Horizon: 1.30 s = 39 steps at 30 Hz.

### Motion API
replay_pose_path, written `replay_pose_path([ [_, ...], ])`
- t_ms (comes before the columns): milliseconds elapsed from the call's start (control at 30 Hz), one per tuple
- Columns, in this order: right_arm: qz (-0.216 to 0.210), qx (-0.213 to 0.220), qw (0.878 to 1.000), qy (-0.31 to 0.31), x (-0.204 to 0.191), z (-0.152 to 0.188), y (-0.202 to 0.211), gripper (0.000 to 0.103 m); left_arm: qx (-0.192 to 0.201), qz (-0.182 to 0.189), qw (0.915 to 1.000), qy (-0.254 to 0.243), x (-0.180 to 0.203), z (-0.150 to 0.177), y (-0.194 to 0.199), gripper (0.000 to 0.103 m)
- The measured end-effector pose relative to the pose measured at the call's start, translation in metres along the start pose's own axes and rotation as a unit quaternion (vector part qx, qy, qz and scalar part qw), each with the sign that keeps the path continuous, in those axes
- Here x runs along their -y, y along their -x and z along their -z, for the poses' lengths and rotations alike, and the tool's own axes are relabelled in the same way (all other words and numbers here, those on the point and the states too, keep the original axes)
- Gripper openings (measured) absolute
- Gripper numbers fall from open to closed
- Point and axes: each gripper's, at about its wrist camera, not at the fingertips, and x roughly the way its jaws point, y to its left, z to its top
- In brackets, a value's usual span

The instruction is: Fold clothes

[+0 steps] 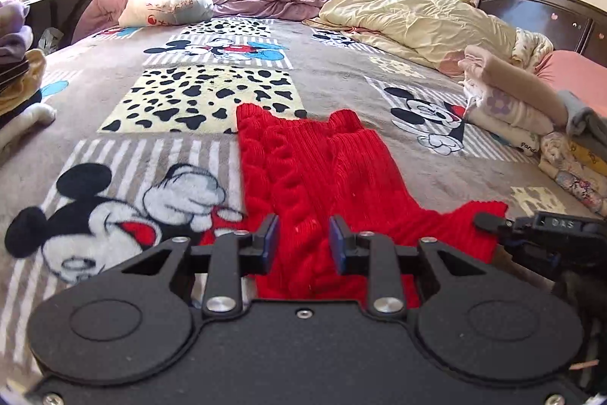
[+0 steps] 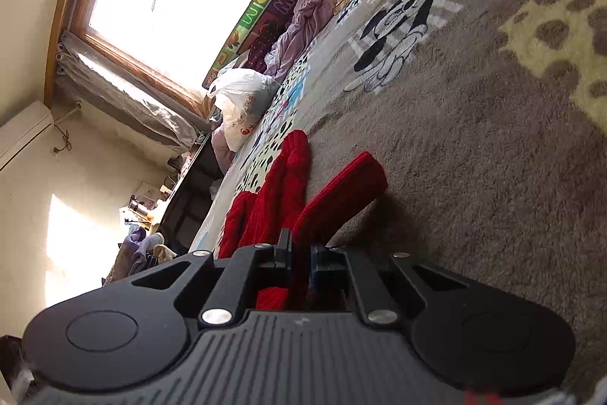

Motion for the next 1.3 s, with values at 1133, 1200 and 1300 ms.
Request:
replay_pose_path([
  [1133,0.019,0.044,0.994,0.097,-0.080,-0.009,0.025,0.011,0.031,0.136,0.9882,-0.063,0.006,0.067,0.053,0.058],
  [1200,0.040,0.039,0.992,0.116,-0.100,-0.013,0.019,0.011,0.031,0.130,0.9860,-0.099,0.013,0.074,0.053,0.058],
  [1300,0.068,0.031,0.986,0.146,-0.131,-0.019,0.003,0.011,0.025,0.108,0.9810,-0.159,0.027,0.086,0.049,0.044],
])
